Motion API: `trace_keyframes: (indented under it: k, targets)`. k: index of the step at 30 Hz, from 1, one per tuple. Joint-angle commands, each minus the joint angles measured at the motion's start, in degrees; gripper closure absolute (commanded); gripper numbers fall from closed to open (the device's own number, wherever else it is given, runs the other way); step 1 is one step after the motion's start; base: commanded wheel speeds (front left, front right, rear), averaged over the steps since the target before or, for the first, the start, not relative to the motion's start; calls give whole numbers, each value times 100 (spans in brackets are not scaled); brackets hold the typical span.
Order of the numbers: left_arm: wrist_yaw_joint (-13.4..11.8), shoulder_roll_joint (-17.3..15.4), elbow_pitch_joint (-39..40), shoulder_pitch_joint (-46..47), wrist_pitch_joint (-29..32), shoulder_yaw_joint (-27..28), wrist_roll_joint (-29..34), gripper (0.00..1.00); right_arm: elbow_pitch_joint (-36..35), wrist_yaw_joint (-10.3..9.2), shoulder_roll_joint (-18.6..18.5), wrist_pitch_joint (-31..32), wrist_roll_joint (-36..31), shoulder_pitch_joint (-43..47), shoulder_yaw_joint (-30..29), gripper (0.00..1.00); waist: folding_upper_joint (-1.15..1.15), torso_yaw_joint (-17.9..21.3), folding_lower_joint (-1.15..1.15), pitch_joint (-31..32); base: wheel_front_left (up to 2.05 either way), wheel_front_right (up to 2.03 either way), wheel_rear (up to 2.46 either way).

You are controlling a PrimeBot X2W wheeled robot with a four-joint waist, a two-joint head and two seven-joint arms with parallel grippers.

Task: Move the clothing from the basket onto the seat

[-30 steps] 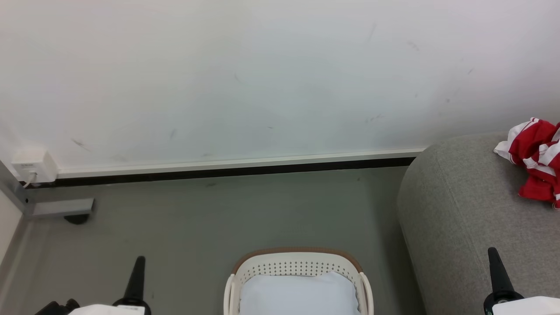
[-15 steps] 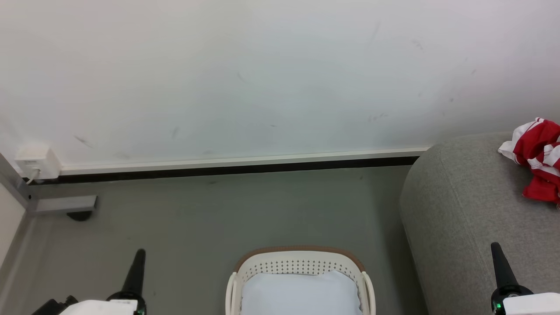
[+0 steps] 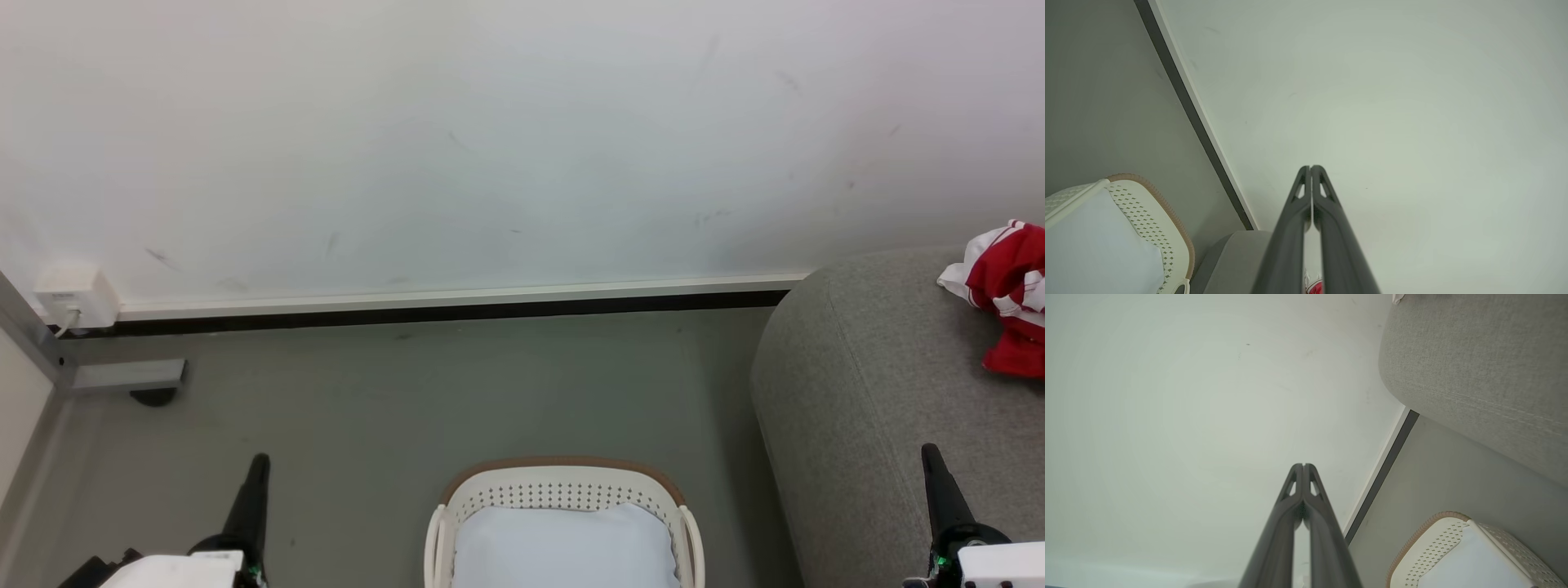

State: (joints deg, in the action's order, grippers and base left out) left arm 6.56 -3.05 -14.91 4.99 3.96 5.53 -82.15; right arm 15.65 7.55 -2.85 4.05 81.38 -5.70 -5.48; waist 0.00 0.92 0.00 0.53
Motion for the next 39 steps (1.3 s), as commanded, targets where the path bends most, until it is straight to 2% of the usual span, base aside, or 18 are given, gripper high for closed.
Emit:
trace_keyframes:
  k: [1,24,39]
  targets:
    - [40,-10,38,100,52,46,-164,100,-58,-9,-10,41,165,-79,-30,100,0,-9,0,-5,0,0,0]
    - [112,15,58,196,280,125,-1039,100,-152,-12,-6,270,1101,-120,-133,100,0,-89,0,-54,0,0,0]
    - [110,15,59,187,290,125,-1049,100,-152,-12,-6,278,1097,-109,-133,100,0,-92,0,-56,0,0,0]
